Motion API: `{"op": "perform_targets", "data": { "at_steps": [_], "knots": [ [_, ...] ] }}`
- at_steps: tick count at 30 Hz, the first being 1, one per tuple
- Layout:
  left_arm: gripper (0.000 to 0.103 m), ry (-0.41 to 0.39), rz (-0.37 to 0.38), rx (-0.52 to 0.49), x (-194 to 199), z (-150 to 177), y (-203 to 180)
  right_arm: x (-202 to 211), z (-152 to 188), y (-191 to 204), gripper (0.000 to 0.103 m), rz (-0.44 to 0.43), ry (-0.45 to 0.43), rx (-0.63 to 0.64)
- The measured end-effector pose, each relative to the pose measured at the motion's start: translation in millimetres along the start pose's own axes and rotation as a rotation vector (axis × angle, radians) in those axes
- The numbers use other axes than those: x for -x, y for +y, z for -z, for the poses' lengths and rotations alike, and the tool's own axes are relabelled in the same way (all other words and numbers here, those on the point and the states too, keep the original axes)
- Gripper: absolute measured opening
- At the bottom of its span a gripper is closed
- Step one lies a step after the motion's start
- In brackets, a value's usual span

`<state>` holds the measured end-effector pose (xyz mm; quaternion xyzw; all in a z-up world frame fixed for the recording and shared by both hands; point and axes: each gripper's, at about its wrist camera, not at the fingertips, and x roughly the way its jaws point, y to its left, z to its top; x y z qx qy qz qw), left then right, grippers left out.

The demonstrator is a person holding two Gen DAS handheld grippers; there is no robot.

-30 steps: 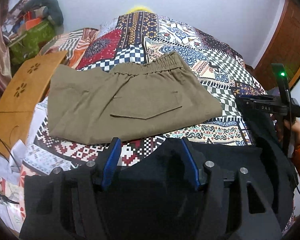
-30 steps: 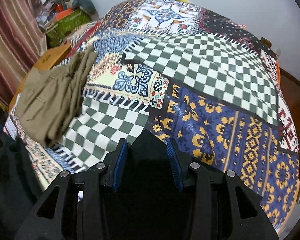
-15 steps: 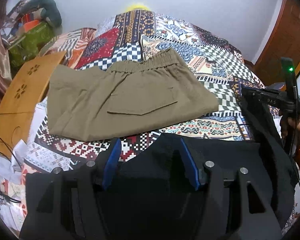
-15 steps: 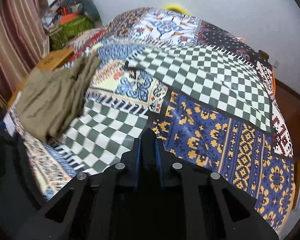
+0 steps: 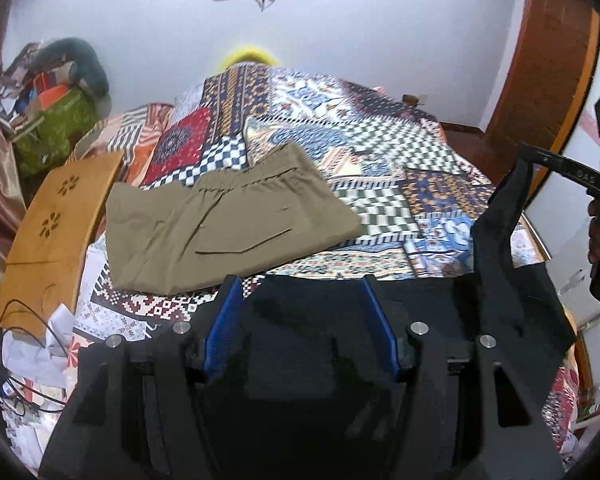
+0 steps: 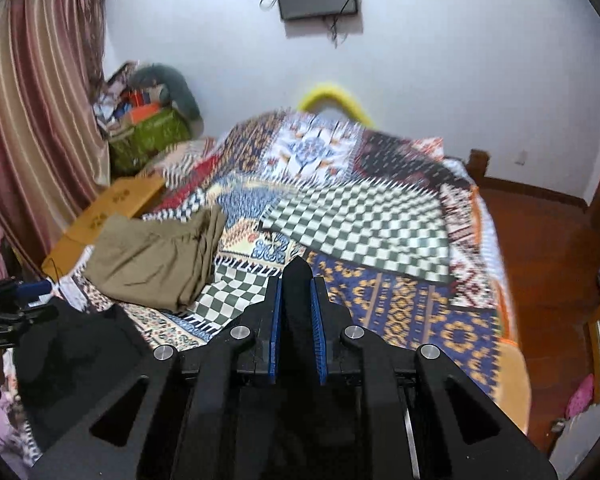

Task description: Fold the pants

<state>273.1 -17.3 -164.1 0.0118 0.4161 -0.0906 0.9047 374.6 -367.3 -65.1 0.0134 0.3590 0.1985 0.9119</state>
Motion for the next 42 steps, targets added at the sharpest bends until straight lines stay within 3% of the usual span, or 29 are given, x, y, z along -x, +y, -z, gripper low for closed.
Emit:
{"op": "perform_targets", "data": {
  "at_steps": [8, 16, 21, 30, 34, 39, 42],
  "knots": [
    [0.062, -0.004, 0.054, -0.046, 18, 7, -35, 85, 31, -21, 0.012, 0.06, -0.09, -0.071],
    [0.063, 0.039, 0.11, -0.112, 5, 17, -73, 134, 83, -56, 0.013, 0.162, -0.069, -0.184],
    [0.063, 0.078, 0.148, -0.139, -6, 28, -95, 143, 128, -70, 0.013, 0.184, -0.01, -0.275],
    [0.063, 0.184, 0.165, -0.159, -31, 54, -113, 116, 212, -85, 0.017, 0.175, 0.205, -0.408],
    [0.063, 0.222, 0.152, -0.157, -42, 65, -114, 120, 223, -92, 0.022, 0.174, 0.236, -0.431],
    [0.066, 0.221, 0.149, -0.142, -47, 71, -113, 136, 215, -104, 0.039, 0.233, 0.208, -0.428],
    [0.07, 0.217, 0.14, -0.139, -48, 72, -115, 134, 208, -116, 0.04, 0.253, 0.199, -0.422]
  ]
}}
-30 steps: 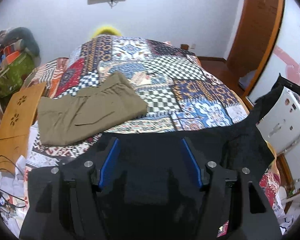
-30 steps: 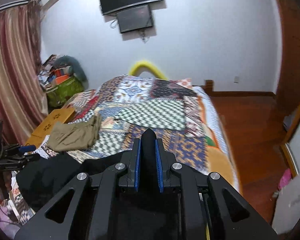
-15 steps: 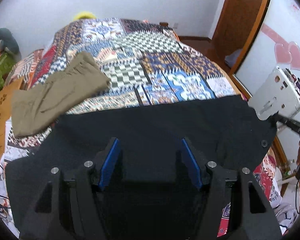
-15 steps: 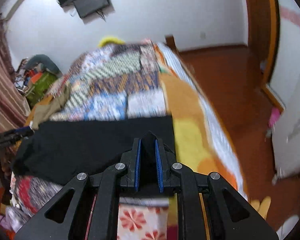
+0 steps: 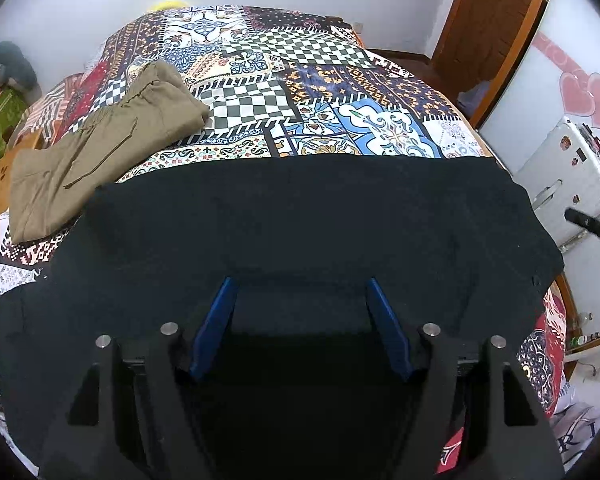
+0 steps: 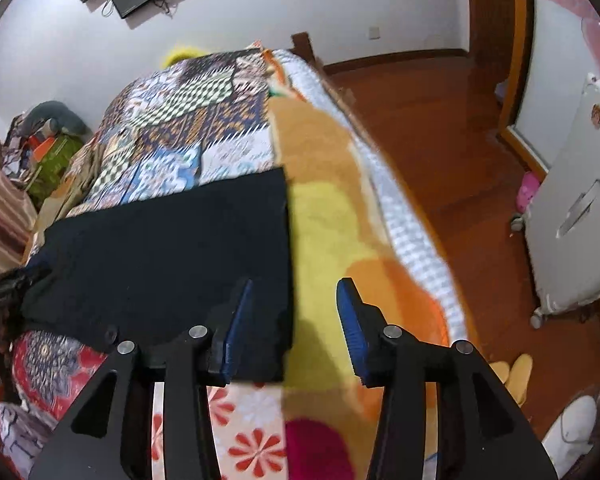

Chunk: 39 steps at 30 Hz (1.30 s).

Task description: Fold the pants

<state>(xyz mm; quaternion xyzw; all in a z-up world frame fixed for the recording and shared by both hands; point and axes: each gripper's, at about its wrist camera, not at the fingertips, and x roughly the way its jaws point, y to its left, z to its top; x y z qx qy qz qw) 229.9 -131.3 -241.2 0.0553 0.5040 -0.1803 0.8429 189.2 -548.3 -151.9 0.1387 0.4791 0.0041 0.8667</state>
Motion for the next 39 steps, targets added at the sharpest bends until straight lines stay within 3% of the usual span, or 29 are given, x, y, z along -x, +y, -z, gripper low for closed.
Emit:
{"op": "perform_targets", "data": {
  "at_steps": [8, 17, 27, 39],
  "knots": [
    [0.075, -0.011, -0.015, 0.014, -3, 2, -2, -45, -35, 16, 0.04, -0.038, -0.015, 0.048],
    [0.083, -0.02, -0.031, 0.026, -6, 2, -1, -91, -41, 16, 0.04, -0.043, 0.035, 0.043],
    [0.086, -0.024, -0.038, 0.026, -8, 2, -1, -84, -38, 27, 0.013, -0.005, -0.027, 0.122],
    [0.087, -0.024, -0.042, 0.029, -8, 2, -1, -56, -42, 51, 0.011, 0.128, -0.16, 0.25]
  ]
}}
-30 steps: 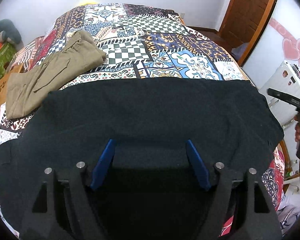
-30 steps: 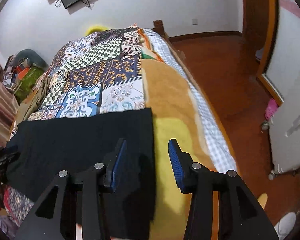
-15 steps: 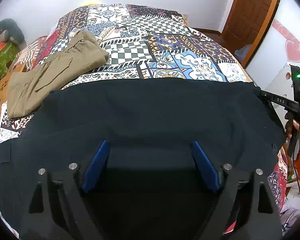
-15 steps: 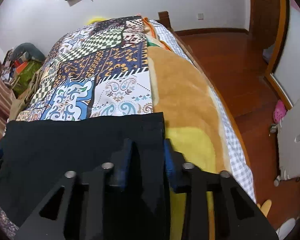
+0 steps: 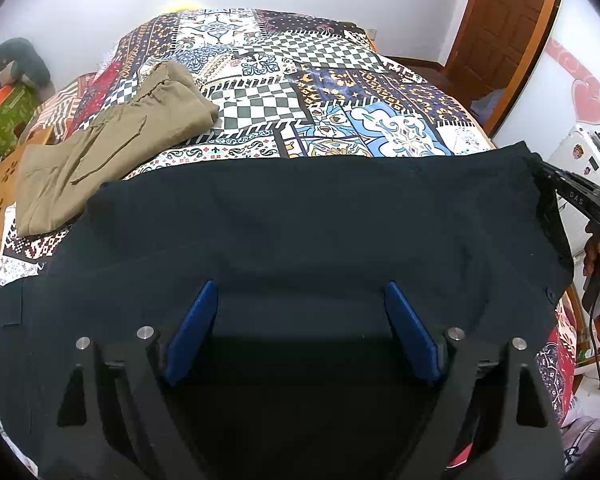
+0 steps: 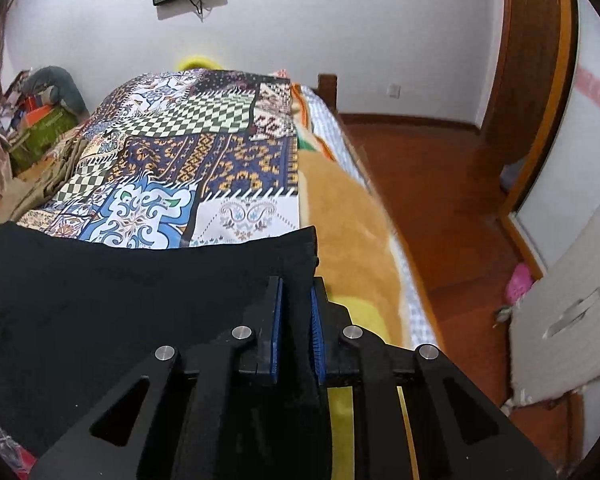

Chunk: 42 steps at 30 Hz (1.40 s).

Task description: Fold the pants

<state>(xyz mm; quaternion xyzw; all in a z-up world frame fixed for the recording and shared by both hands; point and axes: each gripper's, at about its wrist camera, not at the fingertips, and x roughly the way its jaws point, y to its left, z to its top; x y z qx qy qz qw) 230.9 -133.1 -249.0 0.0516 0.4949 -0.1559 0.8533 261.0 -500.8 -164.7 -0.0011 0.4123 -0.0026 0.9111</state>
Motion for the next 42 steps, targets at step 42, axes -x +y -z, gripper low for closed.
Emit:
{"op": "perform_targets", "data": {
  "at_steps": [42],
  "knots": [
    [0.089, 0.016, -0.195, 0.168, 7, 3, 86, -10, -1, -11, 0.005, -0.088, -0.012, -0.077]
  ]
}}
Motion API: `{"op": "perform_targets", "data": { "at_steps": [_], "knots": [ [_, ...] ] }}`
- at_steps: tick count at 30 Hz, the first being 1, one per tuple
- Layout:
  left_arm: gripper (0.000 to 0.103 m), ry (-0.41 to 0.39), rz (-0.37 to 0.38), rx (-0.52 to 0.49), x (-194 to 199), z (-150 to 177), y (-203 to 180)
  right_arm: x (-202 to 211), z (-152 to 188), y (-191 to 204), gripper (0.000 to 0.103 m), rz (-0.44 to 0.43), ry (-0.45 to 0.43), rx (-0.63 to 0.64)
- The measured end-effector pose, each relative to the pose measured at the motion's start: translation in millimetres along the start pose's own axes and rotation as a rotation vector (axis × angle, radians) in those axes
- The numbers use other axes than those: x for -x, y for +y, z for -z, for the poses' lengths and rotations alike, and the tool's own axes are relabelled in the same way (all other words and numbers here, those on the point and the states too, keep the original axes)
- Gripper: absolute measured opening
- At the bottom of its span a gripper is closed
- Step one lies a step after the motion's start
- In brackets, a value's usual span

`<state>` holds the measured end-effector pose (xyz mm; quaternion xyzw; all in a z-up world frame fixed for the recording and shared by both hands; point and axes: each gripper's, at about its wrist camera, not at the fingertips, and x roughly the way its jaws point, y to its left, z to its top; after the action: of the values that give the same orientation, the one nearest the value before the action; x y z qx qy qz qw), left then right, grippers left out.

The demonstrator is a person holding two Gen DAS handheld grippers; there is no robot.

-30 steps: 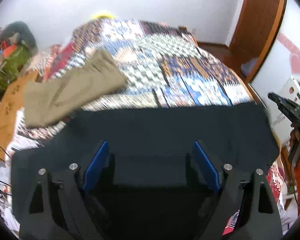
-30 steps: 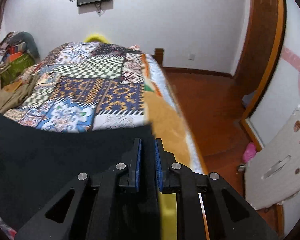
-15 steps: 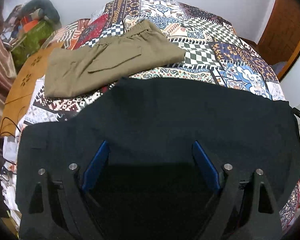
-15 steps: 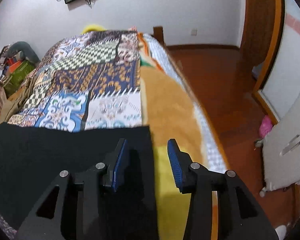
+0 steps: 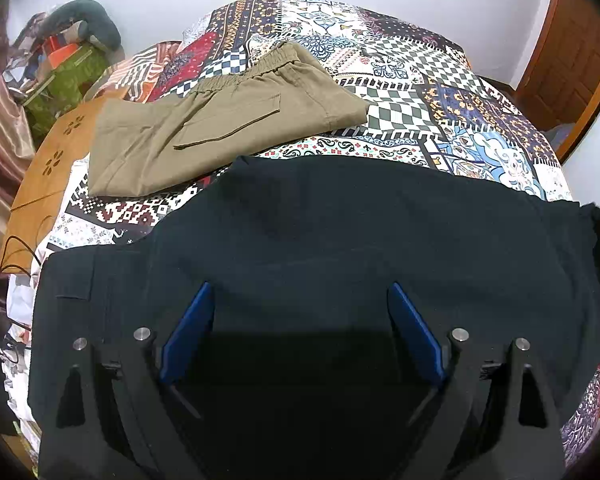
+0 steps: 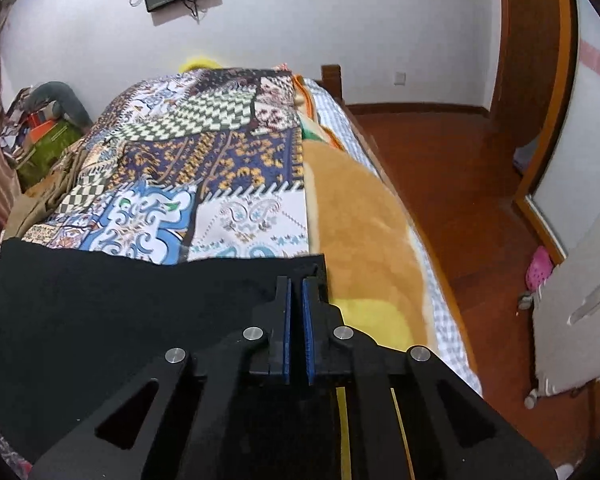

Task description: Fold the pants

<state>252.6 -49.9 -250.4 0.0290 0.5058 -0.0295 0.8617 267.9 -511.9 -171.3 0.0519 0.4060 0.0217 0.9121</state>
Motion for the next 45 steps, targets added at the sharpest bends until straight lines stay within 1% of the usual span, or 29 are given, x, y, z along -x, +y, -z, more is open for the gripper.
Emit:
{"op": "perform_targets", "data": {
  "at_steps": [4, 7, 10, 14, 16, 18, 20, 22, 23, 25, 27, 29, 31, 33, 34, 35, 36, 37, 39, 41, 45],
  "knots": [
    [0.089, 0.0, -0.005, -0.003, 1, 0, -1, 9, -11, 4, 0.004, 0.019, -0.06, 0.019],
    [0.089, -0.003, -0.005, -0.007, 5, 0, -1, 4, -19, 5, 0.004, 0.047, -0.064, 0.047],
    [0.089, -0.015, -0.01, -0.013, 12, 1, -1, -14, -18, 3, 0.004, 0.076, -0.022, 0.06],
    [0.089, -0.045, -0.024, -0.008, 24, 0, 4, -47, -7, -2, 0.004, 0.115, 0.096, 0.06],
    [0.089, -0.061, -0.031, 0.004, 31, 0, 10, -55, -3, -5, 0.004, 0.131, 0.136, 0.054],
    [0.089, -0.083, -0.047, 0.025, 40, -1, 21, -51, -3, -13, 0.004, 0.121, 0.15, 0.01],
    [0.089, -0.107, -0.075, 0.043, 50, -1, 35, -41, -5, -18, 0.004, 0.104, 0.138, -0.027],
    [0.089, -0.125, -0.108, 0.069, 60, 0, 54, -28, -9, -18, 0.005, 0.107, 0.125, -0.029],
    [0.089, -0.132, -0.125, 0.086, 65, 1, 65, -22, -11, -17, 0.006, 0.105, 0.121, -0.029],
    [0.089, -0.142, -0.164, 0.131, 74, 4, 93, -7, -14, -14, 0.012, 0.096, 0.104, -0.025],
    [0.089, -0.145, -0.194, 0.166, 81, 8, 116, 6, -15, -10, 0.026, 0.092, 0.082, -0.021],
    [0.089, -0.145, -0.234, 0.19, 87, 14, 138, 16, -15, -6, 0.034, 0.091, 0.064, -0.02],
    [0.089, -0.139, -0.27, 0.207, 92, 21, 162, 27, -15, 1, 0.034, 0.071, 0.054, -0.019],
    [0.089, -0.133, -0.291, 0.22, 93, 26, 177, 32, -18, 11, 0.035, 0.064, 0.056, 0.003],
    [0.089, -0.129, -0.293, 0.231, 93, 30, 186, 34, -19, 16, 0.035, 0.064, 0.055, 0.016],
    [0.089, -0.121, -0.287, 0.247, 92, 35, 196, 36, -20, 21, 0.038, 0.065, 0.052, 0.026],
    [0.089, -0.112, -0.283, 0.258, 91, 40, 204, 38, -20, 26, 0.044, 0.067, 0.046, 0.028],
    [0.089, -0.104, -0.282, 0.265, 90, 44, 208, 40, -19, 29, 0.047, 0.065, 0.04, 0.021],
    [0.089, -0.089, -0.274, 0.278, 84, 52, 218, 43, -18, 37, 0.048, 0.037, 0.035, 0.004],
    [0.089, -0.075, -0.25, 0.291, 78, 58, 225, 42, -20, 50, 0.048, 0.007, 0.047, 0.007],
    [0.089, -0.067, -0.197, 0.299, 65, 59, 232, 40, -30, 98, 0.048, -0.058, 0.057, 0.092]
  ]
}}
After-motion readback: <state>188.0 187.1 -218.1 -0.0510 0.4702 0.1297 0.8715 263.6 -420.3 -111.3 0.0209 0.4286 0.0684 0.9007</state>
